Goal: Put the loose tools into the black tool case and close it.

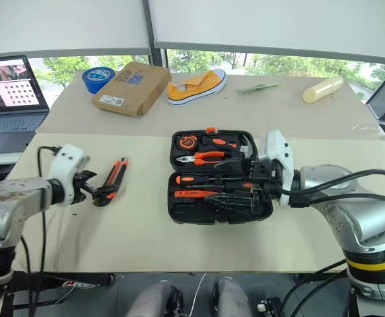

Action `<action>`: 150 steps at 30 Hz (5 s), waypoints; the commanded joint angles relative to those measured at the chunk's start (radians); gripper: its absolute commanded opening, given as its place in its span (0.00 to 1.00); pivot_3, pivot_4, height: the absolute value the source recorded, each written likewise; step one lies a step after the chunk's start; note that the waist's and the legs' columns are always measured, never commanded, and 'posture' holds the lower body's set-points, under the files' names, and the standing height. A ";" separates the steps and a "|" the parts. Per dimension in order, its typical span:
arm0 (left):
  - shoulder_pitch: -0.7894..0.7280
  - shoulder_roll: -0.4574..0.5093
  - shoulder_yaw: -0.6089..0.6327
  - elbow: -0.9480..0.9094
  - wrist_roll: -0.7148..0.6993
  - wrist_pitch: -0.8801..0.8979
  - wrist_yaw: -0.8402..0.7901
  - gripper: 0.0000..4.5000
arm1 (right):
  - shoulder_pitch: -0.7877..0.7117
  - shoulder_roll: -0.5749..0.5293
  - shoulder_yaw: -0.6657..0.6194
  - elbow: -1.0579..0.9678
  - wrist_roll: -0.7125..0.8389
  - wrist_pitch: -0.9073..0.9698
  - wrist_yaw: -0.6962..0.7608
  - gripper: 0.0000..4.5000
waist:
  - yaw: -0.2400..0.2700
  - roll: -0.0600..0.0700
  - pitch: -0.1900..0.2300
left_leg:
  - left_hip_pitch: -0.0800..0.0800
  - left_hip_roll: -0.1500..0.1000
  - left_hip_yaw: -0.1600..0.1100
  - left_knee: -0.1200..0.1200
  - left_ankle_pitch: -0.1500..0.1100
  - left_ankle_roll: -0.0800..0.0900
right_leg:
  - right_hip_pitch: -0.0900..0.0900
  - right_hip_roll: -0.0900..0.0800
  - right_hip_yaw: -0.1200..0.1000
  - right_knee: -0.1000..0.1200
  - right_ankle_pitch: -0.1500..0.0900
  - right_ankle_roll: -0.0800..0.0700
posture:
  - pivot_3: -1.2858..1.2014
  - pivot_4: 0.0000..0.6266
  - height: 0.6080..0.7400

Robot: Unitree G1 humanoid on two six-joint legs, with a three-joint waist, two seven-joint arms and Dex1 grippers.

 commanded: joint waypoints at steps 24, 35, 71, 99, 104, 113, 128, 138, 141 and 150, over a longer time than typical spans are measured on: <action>-0.499 -0.049 -0.401 0.172 -0.042 -0.506 -0.698 0.38 | 0.388 -0.108 -0.351 -0.162 0.078 0.055 -0.087 1.00 | 0.024 0.000 0.000 | 0.000 -0.003 0.001 0.002 0.000 0.000 | 0.002 0.001 -0.003 0.000 -0.001 0.001 | 0.52 0.24 0.93; -0.588 -0.237 -0.673 0.243 0.145 -0.496 -0.735 0.38 | 0.473 -0.083 -0.377 -0.218 0.057 0.038 -0.166 1.00 | 0.017 0.000 0.000 | -0.001 -0.001 0.001 0.002 0.000 0.002 | 0.000 0.003 0.005 0.000 -0.001 0.001 | 0.52 0.24 0.93; -0.623 -0.213 -0.636 0.355 0.208 -0.572 -0.856 0.05 | 0.506 -0.032 -0.337 -0.203 -0.012 -0.039 -0.213 1.00 | 0.030 0.000 0.000 | -0.004 -0.002 -0.001 0.005 -0.002 0.005 | 0.000 0.002 0.004 0.000 -0.002 0.003 | 0.52 0.24 0.93; -0.580 -0.278 -0.687 0.465 0.395 -0.774 -0.842 0.02 | 0.473 -0.024 -0.323 -0.169 -0.008 -0.022 -0.230 1.00 | 0.030 0.000 0.000 | -0.002 -0.002 -0.001 0.005 -0.002 0.006 | 0.001 0.002 0.005 0.000 -0.002 0.004 | 0.52 0.24 0.93; -0.646 -0.278 -0.600 0.480 0.348 -0.748 -0.846 0.02 | 0.478 -0.022 -0.324 -0.169 -0.006 -0.023 -0.236 1.00 | 0.031 0.000 0.000 | -0.003 -0.002 -0.001 0.006 -0.002 0.006 | 0.001 0.002 0.005 0.000 -0.002 0.004 | 0.52 0.24 0.93; -0.711 -0.311 -0.508 0.412 0.246 -0.684 -0.880 0.02 | 0.499 -0.023 -0.333 -0.165 -0.012 -0.032 -0.224 1.00 | 0.029 0.000 0.000 | -0.005 -0.002 -0.001 0.007 -0.003 0.008 | -0.001 0.002 0.004 0.000 -0.002 0.005 | 0.52 0.24 0.93; -0.558 -0.269 -0.680 0.333 0.358 -0.810 -0.919 0.02 | 0.528 -0.023 -0.349 -0.195 -0.005 -0.029 -0.235 1.00 | 0.030 0.000 0.000 | -0.004 -0.002 -0.001 0.008 -0.003 0.008 | 0.000 0.002 0.005 0.000 -0.002 0.005 | 0.52 0.24 0.93; -0.539 -0.274 -0.725 0.391 0.449 -0.894 -0.880 0.02 | 0.516 -0.008 -0.335 -0.192 -0.005 -0.025 -0.255 1.00 | 0.031 0.001 -0.001 | -0.001 -0.002 -0.001 0.008 -0.003 0.008 | 0.003 0.001 0.005 0.000 -0.002 0.005 | 0.52 0.24 0.93; -0.565 -0.302 -0.693 0.420 0.428 -0.870 -0.868 0.02 | 0.516 -0.009 -0.338 -0.191 -0.001 -0.023 -0.256 1.00 | 0.034 0.001 -0.001 | 0.000 -0.002 -0.001 0.008 -0.004 0.009 | 0.005 0.000 0.005 0.000 -0.002 0.005 | 0.52 0.24 0.93; -0.617 -0.330 -0.610 0.381 0.283 -0.692 -0.938 0.02 | 0.522 -0.013 -0.340 -0.185 -0.003 -0.026 -0.250 1.00 | 0.030 0.001 -0.001 | -0.006 -0.002 -0.002 0.012 -0.005 0.011 | 0.000 0.001 0.005 0.001 -0.001 0.007 | 0.52 0.24 0.93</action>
